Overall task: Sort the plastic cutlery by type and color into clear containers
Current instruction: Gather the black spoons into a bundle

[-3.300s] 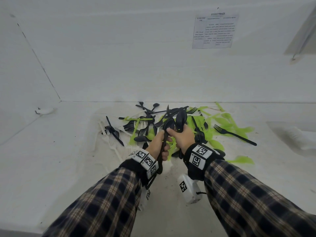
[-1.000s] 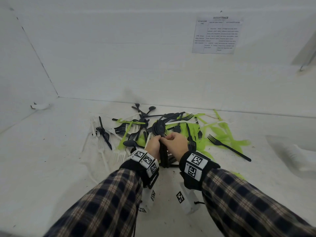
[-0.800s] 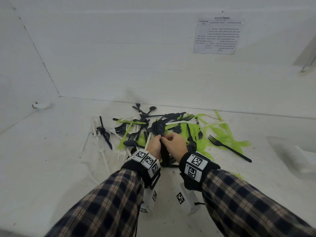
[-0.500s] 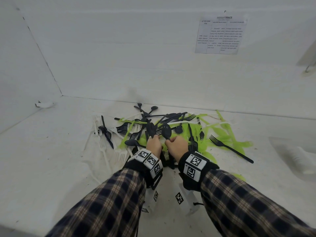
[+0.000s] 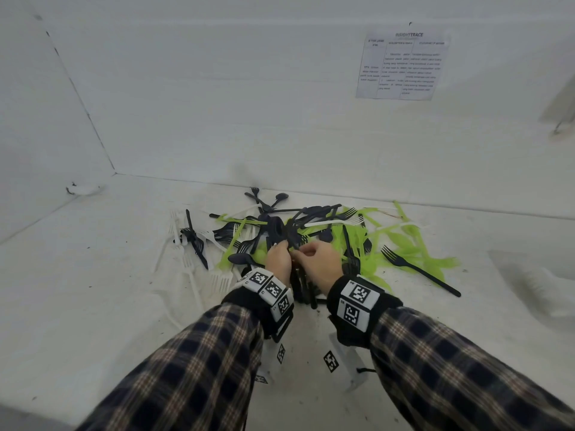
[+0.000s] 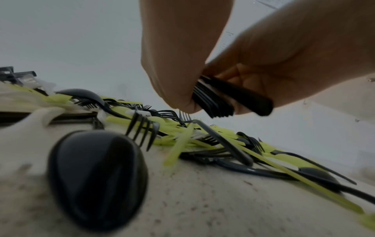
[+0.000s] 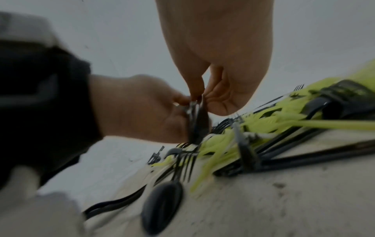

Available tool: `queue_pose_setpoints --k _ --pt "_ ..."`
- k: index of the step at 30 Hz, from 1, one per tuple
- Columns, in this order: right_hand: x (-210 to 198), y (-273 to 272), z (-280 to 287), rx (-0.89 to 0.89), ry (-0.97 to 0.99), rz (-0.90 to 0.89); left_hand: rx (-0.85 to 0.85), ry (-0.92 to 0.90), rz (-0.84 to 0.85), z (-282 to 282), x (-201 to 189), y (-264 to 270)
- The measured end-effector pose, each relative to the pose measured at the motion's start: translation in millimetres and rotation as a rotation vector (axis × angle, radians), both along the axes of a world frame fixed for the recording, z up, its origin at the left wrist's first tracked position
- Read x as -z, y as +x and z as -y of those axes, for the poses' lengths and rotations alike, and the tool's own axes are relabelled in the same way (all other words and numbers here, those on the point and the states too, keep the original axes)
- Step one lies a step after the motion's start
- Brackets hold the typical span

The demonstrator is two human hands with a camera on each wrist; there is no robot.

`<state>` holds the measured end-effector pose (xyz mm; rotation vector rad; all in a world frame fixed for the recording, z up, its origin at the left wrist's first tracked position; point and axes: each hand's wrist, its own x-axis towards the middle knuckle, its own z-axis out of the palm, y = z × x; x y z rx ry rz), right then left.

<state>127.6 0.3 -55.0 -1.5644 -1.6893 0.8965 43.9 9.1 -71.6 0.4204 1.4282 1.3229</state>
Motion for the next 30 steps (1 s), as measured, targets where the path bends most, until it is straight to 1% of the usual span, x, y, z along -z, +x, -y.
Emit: queue_pose_setpoints --k 2,3,5,8,12,14,16,17,18,19,21,23,25,28,30 --pt "2.9 -3.3 1.9 0.024 -0.006 -0.022 0.041 -0.02 0.062 -1.6 5.1 0.3" --pt "3.7 -3.4 2.2 0.032 -0.005 -0.034 0.045 -0.039 0.07 1.6 1.8 0.5" --pt "4.1 -2.3 3.0 0.032 -0.002 -0.054 0.114 -0.059 0.091 9.7 -9.3 3.4" --pt "0.5 1.7 6.4 -0.025 0.038 -0.04 0.192 -0.048 0.157 15.7 -10.4 3.2" --pt "-7.0 4.4 12.0 -0.145 0.097 0.088 0.211 -0.027 0.109 17.7 -8.2 3.3" --pt "-8.3 5.6 11.7 -0.148 0.079 0.089 0.2 -0.017 0.045 19.7 -8.1 5.0" --pt "-8.9 11.1 9.5 -0.114 0.068 0.085 0.174 -0.007 -0.044 22.1 -6.4 4.4" --pt "-9.3 16.0 7.4 -0.096 0.06 0.128 0.14 -0.009 -0.067 24.1 -6.9 3.5" --pt "-9.1 21.9 4.7 -0.1 0.04 0.211 0.103 -0.019 -0.067 25.2 -7.2 1.4" --pt "-8.7 27.9 2.9 -0.134 -0.006 0.33 0.061 -0.038 -0.068 26.6 -8.0 -1.6" --pt "-6.7 39.1 3.6 -0.256 -0.124 0.587 0.021 -0.061 -0.084 29.1 -9.7 -9.0" --pt "-2.2 45.5 7.8 -0.372 -0.185 0.742 0.003 -0.045 -0.123 31.0 -11.3 -13.8" --pt "2.0 47.5 13.0 -0.441 -0.197 0.793 -0.018 -0.042 -0.179 33.0 -12.0 -16.2" --pt "2.5 44.9 17.9 -0.528 -0.16 0.866 -0.082 -0.049 -0.26 35.5 -10.8 -20.0" --pt "-2.1 43.2 20.8 -0.588 -0.131 0.906 -0.103 -0.049 -0.271 37.1 -8.4 -22.2"
